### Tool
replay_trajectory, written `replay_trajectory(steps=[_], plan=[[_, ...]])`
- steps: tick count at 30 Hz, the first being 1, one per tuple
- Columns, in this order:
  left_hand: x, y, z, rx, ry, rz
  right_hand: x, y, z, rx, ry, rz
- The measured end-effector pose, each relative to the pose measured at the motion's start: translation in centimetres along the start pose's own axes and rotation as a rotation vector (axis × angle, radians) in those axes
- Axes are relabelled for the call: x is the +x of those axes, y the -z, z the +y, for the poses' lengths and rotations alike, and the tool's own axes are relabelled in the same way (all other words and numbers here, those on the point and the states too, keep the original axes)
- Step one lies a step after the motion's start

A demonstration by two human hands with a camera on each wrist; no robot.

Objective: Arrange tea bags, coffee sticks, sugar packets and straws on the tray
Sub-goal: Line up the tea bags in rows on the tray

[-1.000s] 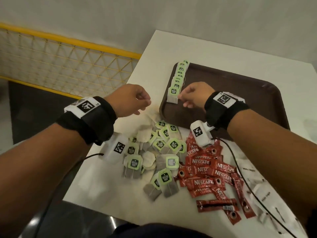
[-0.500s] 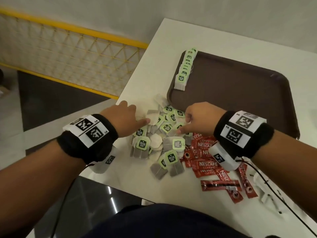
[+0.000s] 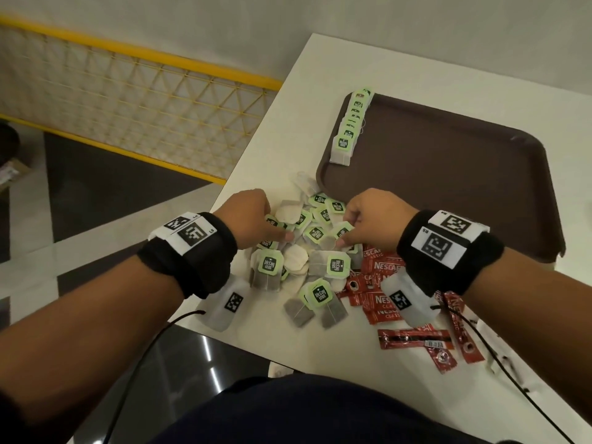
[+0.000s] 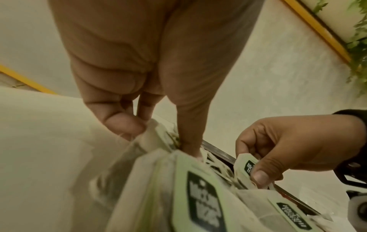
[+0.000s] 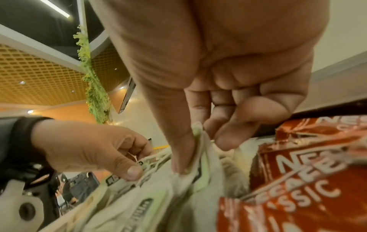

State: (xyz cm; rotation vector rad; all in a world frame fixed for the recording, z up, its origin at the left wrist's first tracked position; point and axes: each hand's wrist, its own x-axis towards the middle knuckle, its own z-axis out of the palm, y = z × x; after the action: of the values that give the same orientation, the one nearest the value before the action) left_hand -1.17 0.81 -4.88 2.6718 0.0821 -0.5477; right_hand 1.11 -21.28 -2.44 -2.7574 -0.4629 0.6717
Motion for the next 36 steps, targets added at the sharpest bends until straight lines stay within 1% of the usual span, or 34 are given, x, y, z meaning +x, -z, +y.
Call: replay_trajectory(steps=[3,7,9,11,13,15,18,21,25,27,30,33,36], plan=[[0.1,0.4,-0.3,-0.064,0.009,-0.027,-0.1,0.4,0.4,0.105,0.028,0.021],[-0.2,1.3,-0.5,-0.238,-0.025,-0.154,-0.4,1.5,0.8,0.245,0.055,0.036],[-0.4,1.7,-0.7,-0.259,-0.052,-0.218,-0.4,1.9,0.9,0.344,0.056,0.016],[-0.6,2.0,-0.8,-0.228,-0.061,-0.243,-0.5,2.2,1.0,0.428,0.053,-0.011],[-0.6,2.0,-0.9,-0.166,-0.089,-0.237,-0.5,2.3,1.0,0.452,0.053,-0.026],[-0.6,1.8,-0.8,-0.091,-0.133,-0.202,-0.5,2.3,0.9,0.481,0.061,-0.034],[-0.6,1.3,-0.7,-0.030,-0.157,-0.155,-0.4,2.3,0.9,0.541,0.080,-0.031],[-0.6,1.6,-0.6,-0.004,-0.178,-0.145,-0.3,2.5,0.9,0.596,0.097,-0.046],[-0.9,3.5,-0.5,-0.053,-0.201,-0.125,-0.1,3.0,1.1,0.628,0.137,-0.054],[-1.1,4.8,-0.3,-0.139,-0.215,-0.141,-0.2,3.4,1.1,0.637,0.154,-0.052],[-1.1,5.9,0.2,-0.371,-0.248,-0.144,-0.3,3.9,0.9,0.692,0.186,-0.030],[-0.3,5.6,1.1,-0.654,-0.233,-0.130,-0.5,4.2,0.5,0.740,0.238,-0.010],[0.4,4.4,3.0,-0.905,-0.212,-0.128,-0.3,4.3,0.0,0.734,0.288,-0.020]])
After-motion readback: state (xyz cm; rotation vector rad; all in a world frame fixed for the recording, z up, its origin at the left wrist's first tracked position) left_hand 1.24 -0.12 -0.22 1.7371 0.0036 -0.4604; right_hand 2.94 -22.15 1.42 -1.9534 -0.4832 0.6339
